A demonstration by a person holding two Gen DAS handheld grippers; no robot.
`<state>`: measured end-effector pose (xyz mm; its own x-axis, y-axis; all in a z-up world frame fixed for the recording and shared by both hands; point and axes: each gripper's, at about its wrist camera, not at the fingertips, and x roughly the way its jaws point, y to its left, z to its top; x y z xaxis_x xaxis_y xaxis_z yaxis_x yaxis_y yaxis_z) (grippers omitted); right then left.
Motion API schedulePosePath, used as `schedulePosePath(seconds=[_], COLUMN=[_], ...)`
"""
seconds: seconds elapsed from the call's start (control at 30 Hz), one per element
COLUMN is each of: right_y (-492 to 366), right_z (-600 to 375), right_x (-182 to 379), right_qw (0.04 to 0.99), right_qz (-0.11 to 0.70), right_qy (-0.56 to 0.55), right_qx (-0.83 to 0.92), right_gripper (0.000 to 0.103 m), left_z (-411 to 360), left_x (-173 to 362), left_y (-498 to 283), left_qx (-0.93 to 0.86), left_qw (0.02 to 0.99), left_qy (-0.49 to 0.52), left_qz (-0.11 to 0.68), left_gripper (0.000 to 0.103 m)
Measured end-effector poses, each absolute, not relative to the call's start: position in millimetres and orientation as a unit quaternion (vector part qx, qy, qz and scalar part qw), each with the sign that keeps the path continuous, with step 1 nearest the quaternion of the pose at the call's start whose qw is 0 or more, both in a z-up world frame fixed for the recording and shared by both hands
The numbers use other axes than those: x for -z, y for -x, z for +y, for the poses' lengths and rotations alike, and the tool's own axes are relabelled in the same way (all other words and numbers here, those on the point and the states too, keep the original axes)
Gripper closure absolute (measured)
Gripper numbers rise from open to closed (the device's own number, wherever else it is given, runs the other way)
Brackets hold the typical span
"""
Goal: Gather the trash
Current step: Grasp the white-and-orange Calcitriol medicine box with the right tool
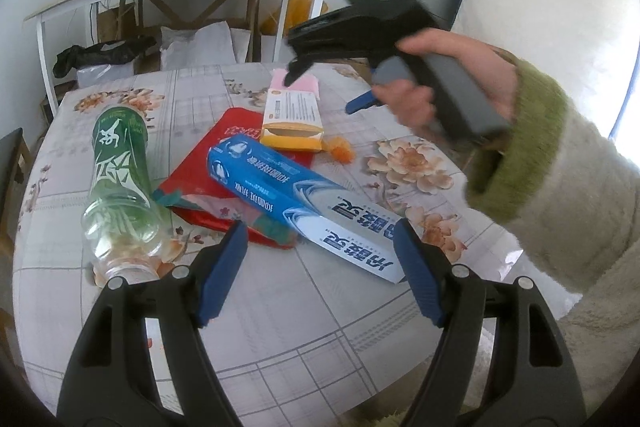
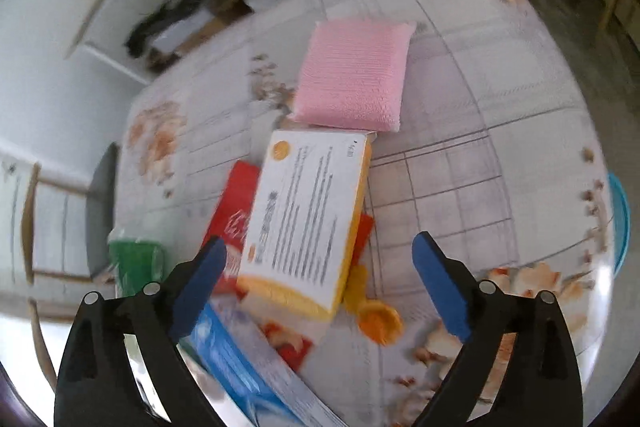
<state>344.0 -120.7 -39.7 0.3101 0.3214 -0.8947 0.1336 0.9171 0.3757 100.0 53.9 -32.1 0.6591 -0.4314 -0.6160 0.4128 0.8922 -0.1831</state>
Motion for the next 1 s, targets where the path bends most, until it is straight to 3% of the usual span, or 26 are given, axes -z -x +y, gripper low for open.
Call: schedulePosePath(seconds=[0.4, 0.47, 0.53, 0.83, 1.0], right_y=[-370.8, -370.3, -369.7, -335.9, -299.0], right_z=[-87.2, -87.8, -92.9, -130.0, -155.6], right_x=[73.0, 72.5, 70.9, 27.1, -21.9], right_qw=[0.788, 0.791, 0.789, 0.814, 0.849], right_qz=[0.593, 0.589, 0.588, 0.532, 0.482], right_qy=[-0.162, -0.159, -0.168, -0.206, -0.166], right_qx=[-0.024, -0.035, -0.048, -0.112, -0.140], right_gripper=[0.012, 0.026, 0.030, 0.031, 0.031], left_z=[56.3, 58.3, 59.9, 62.6, 58.6], left_x=[36.5, 37.1, 38.1, 38.5, 39.2], left_y=[-101.9, -103.1, -103.7, -104.0, -104.3], left_qx=[0.234, 0.233, 0.232, 0.233, 0.238], left_qw=[0.907, 0.906, 0.906, 0.904, 0.902], left_qy=[0.015, 0.017, 0.019, 0.026, 0.022], left_qz=[0.351, 0.352, 0.354, 0.356, 0.360], left_gripper=[0.032, 0.032, 0.032, 0.032, 0.032])
